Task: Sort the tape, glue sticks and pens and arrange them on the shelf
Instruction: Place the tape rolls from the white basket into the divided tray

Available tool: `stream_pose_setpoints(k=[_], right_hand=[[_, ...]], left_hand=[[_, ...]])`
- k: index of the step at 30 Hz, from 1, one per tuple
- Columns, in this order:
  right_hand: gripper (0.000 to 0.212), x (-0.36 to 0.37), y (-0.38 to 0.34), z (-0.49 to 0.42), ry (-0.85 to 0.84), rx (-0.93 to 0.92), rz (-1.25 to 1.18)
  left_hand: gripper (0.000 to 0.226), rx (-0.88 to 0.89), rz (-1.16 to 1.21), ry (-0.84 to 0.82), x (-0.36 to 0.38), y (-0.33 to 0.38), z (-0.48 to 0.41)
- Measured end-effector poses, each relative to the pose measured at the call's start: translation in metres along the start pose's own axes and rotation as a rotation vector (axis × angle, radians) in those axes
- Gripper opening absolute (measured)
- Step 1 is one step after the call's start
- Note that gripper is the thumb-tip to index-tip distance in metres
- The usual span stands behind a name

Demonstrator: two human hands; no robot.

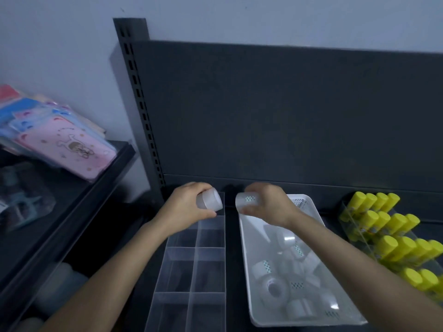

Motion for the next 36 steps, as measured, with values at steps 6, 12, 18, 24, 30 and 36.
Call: stream_pose_setpoints(k=[6,12,18,24,30,36], right_hand=[[0.03,0.017,-0.034,-0.014,0.078,0.003,-0.22],[0.027,0.029,-0.036,-0.024,0.078,0.054,-0.315],[0.031,0.031,-0.035,-0.027,0.072,0.063,-0.343],[0.04,0.034,-0.032,-0.03,0.079,0.065,-0.334],[0.036,0.034,-0.029,-0.031,0.078,0.057,-0.347],[0.035,0.033,-0.027,-0.031,0.079,0.047,-0.363]], left_hand=[[0.05,-0.027,-0.285,-0.047,-0.022,-0.018,-0.015],[0.046,-0.059,-0.409,-0.249,-0.015,-0.033,-0.032],[0.051,-0.066,-0.414,-0.253,-0.015,-0.039,-0.041],[0.04,-0.086,-0.449,-0.283,-0.015,-0.04,-0.044],[0.024,-0.095,-0.516,-0.362,-0.011,-0.046,-0.048],[0.03,-0.071,-0.486,-0.348,0.001,-0.061,-0.049]])
Point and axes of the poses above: each hand's wrist, its own z-axis away from the middle knuckle, its own x-axis out of the palm, y = z × x, the point moved 2 cm from there along -z, towards the middle knuckle, and after that the axes turned 8 degrees about -y, right-handed, at the moved point
